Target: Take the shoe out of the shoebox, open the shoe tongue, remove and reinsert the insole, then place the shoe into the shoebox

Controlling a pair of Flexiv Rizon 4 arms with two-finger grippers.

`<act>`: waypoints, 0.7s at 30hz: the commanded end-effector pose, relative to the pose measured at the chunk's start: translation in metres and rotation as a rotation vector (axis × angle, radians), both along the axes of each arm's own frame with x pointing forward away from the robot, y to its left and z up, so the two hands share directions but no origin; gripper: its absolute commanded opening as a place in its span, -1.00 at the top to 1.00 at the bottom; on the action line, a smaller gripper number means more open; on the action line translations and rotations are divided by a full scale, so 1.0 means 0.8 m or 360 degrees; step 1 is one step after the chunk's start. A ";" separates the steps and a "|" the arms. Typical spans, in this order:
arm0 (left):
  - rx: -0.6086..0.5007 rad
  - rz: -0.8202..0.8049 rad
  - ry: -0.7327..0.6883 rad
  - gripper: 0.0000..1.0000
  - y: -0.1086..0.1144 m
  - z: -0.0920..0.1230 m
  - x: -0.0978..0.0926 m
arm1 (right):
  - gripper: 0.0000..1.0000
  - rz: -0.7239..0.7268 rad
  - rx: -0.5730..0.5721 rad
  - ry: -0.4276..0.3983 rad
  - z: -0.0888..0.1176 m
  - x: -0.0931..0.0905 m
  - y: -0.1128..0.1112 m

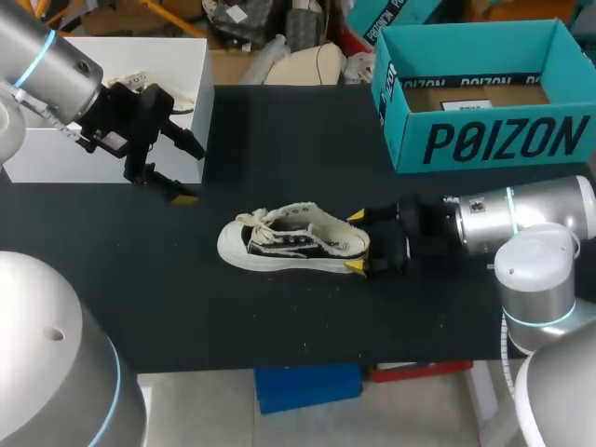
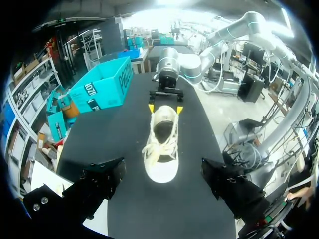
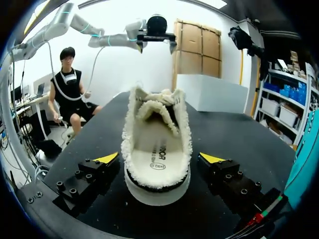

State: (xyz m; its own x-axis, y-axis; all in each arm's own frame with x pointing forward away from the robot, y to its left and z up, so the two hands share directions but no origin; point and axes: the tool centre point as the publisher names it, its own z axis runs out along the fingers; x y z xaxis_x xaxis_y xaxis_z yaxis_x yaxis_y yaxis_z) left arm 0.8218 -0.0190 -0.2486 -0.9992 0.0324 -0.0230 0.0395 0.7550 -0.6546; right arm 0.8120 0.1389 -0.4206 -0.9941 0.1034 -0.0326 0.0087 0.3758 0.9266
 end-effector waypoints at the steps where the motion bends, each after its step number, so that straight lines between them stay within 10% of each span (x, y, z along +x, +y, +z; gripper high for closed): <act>1: -0.0002 0.0002 -0.0007 -1.00 0.000 -0.002 -0.001 | -1.00 0.0007 0.0021 -0.0004 -0.009 0.002 0.007; 21: -0.0002 0.0002 -0.0007 -1.00 0.000 -0.002 -0.001 | -1.00 0.0055 0.0042 -0.0004 -0.018 0.006 0.029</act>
State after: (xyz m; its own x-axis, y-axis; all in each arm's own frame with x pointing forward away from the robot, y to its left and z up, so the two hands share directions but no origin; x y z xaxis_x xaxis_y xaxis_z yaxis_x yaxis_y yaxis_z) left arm 0.8218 -0.0189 -0.2486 -0.9992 0.0326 -0.0229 0.0396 0.7551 -0.6545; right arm 0.8143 0.1582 -0.4333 -0.9969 0.0709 -0.0343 -0.0075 0.3487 0.9372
